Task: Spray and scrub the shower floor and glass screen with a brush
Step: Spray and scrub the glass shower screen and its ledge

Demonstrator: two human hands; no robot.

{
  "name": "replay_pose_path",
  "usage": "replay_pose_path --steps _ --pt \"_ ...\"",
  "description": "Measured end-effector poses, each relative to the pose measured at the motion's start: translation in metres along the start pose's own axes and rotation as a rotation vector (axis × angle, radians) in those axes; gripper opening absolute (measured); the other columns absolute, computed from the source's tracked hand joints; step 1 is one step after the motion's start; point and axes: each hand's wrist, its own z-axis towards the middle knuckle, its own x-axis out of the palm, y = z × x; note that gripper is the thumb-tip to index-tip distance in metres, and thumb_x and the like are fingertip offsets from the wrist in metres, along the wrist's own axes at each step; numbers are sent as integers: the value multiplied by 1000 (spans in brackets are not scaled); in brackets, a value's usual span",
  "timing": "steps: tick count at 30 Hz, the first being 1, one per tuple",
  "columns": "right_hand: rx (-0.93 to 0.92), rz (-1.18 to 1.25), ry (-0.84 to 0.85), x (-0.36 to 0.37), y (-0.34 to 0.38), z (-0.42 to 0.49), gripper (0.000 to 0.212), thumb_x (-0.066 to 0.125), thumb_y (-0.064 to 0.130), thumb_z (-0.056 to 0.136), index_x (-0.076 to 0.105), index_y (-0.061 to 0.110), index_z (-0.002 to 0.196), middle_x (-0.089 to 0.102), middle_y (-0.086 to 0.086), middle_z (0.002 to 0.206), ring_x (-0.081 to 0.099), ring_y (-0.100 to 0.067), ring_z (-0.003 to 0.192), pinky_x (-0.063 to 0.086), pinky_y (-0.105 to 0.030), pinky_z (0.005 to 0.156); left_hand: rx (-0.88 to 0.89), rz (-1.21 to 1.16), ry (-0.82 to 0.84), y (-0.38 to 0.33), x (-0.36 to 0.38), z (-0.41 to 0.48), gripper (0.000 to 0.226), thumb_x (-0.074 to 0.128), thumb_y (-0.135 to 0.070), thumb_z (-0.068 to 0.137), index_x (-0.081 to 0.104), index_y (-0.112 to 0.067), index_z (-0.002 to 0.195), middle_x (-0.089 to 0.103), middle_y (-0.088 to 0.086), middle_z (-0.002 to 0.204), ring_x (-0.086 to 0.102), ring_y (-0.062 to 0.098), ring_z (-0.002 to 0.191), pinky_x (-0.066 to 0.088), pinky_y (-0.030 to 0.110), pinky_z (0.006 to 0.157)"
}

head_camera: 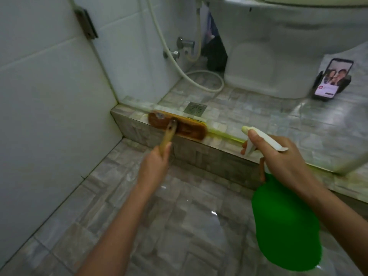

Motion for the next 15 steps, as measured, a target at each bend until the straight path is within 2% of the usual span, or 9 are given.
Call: replay_pose_path --steps 2,5,8,11,13,15 --pt "3 6 0 -3 -2 2 63 45 65 87 70 9 73 71 -28 80 58 -26 34 53 -42 53 -66 23 -15 26 -19 32 57 29 -63 92 55 -13 79 56 3 65 58 25 66 35 27 50" --pt "-17 -11 17 0 -1 5 61 46 60 92 70 8 75 72 -26 83 58 -25 34 53 -42 54 -73 34 -45 49 -39 61 56 32 -59 93 52 -9 75 56 13 69 57 30 69 35 31 56" --pt "-31 -4 20 12 1 10 63 46 64 90 71 8 76 72 -25 84 58 -21 34 53 -41 54 -44 -9 -3 46 -45 55 52 33 -56 94 47 -13 68 51 5 61 51 24 58 33 30 51" --pt "-40 -12 50 28 6 15 63 46 62 95 72 7 80 73 -23 83 58 -20 36 54 -46 60 89 34 91 35 -34 37 45 34 -52 96 48 -19 68 50 0 58 49 14 53 32 26 47" --pt "-34 7 57 37 8 20 58 46 56 96 72 7 80 73 -24 82 58 -21 34 54 -41 58 48 44 54 43 -36 48 50 33 -54 95 52 -14 72 54 3 62 56 22 61 34 28 51" --pt "-27 21 63 44 11 23 58 46 54 97 72 6 80 72 -24 78 59 -21 34 51 -36 55 -89 73 -21 59 -55 71 60 32 -56 95 58 -4 80 61 17 76 62 34 78 38 32 60"
